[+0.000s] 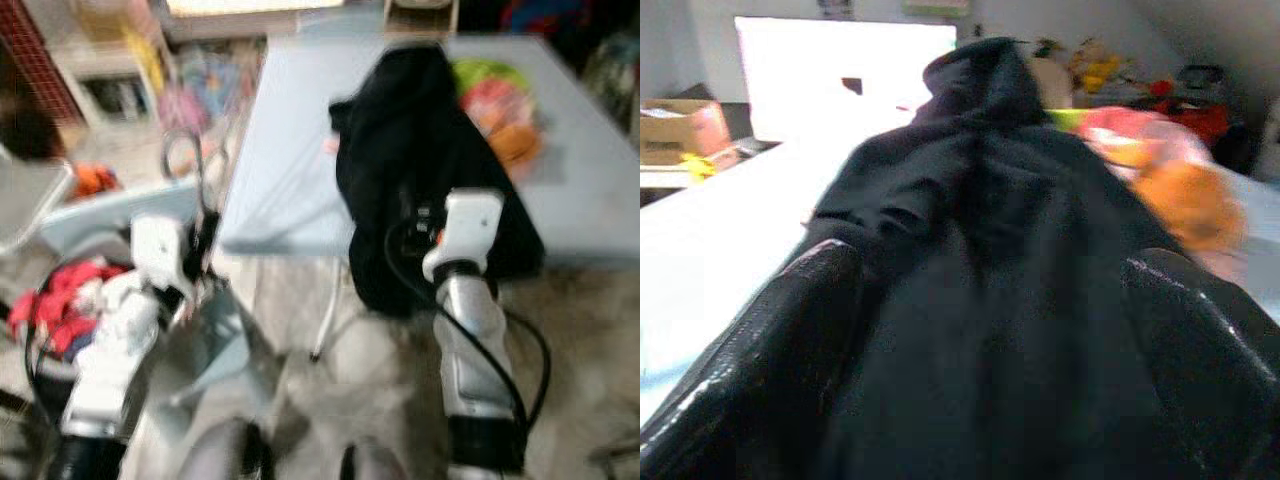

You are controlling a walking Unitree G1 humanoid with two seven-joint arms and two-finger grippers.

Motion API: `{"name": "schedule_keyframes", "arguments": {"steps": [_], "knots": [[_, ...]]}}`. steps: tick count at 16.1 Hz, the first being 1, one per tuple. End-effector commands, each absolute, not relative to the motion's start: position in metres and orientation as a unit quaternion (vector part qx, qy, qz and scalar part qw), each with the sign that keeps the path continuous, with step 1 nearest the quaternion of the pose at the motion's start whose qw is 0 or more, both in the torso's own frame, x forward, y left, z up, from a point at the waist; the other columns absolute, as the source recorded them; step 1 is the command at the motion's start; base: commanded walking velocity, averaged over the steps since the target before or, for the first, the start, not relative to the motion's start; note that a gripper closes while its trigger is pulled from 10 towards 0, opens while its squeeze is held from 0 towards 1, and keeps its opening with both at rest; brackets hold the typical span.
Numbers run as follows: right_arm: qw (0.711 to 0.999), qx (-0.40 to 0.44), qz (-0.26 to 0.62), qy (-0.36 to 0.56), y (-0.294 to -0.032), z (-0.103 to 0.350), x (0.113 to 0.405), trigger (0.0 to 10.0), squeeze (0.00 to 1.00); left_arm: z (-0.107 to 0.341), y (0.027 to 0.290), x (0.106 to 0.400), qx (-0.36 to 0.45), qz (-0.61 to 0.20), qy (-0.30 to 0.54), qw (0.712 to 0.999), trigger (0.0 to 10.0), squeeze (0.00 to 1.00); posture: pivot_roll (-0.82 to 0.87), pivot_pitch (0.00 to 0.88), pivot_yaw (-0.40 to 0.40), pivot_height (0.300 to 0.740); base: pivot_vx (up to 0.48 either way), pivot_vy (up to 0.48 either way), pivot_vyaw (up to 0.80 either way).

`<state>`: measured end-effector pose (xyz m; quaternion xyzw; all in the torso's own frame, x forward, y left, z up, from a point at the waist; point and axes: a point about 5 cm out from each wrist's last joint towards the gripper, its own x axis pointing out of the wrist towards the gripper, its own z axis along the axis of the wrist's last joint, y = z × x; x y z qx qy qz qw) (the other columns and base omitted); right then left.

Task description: Hang hanger

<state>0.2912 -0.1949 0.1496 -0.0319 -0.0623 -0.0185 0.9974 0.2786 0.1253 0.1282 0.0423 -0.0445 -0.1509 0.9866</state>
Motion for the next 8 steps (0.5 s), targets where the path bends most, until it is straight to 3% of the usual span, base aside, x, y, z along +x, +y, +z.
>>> {"name": "schedule_keyframes", "arguments": {"steps": [1,2,8], "knots": [[0.996,-0.035,-0.023,-0.076,-0.1958,0.1586,0.2919,10.0,0.0,0.1352,0.1245,0.2809,0.051,-0.154,-0.058,0.985,10.0,0.0,-0.06,0.058,0.017,0.74,-0.277,0.0,0.0],[0.996,-0.036,-0.025,-0.075,-0.1963,0.1589,0.292,10.0,0.0,0.1353,0.1241,0.2809,0.05,-0.155,-0.058,0.985,10.0,0.0,-0.06,0.058,0.017,0.74,-0.277,0.0,0.0],[0.997,-0.035,-0.026,-0.056,-0.1968,0.1518,0.2892,10.0,0.0,0.1315,0.1224,0.2794,0.057,-0.17,-0.049,0.983,10.0,0.0,-0.05,0.065,0.01,0.74,0.0,0.0,0.0]]}}
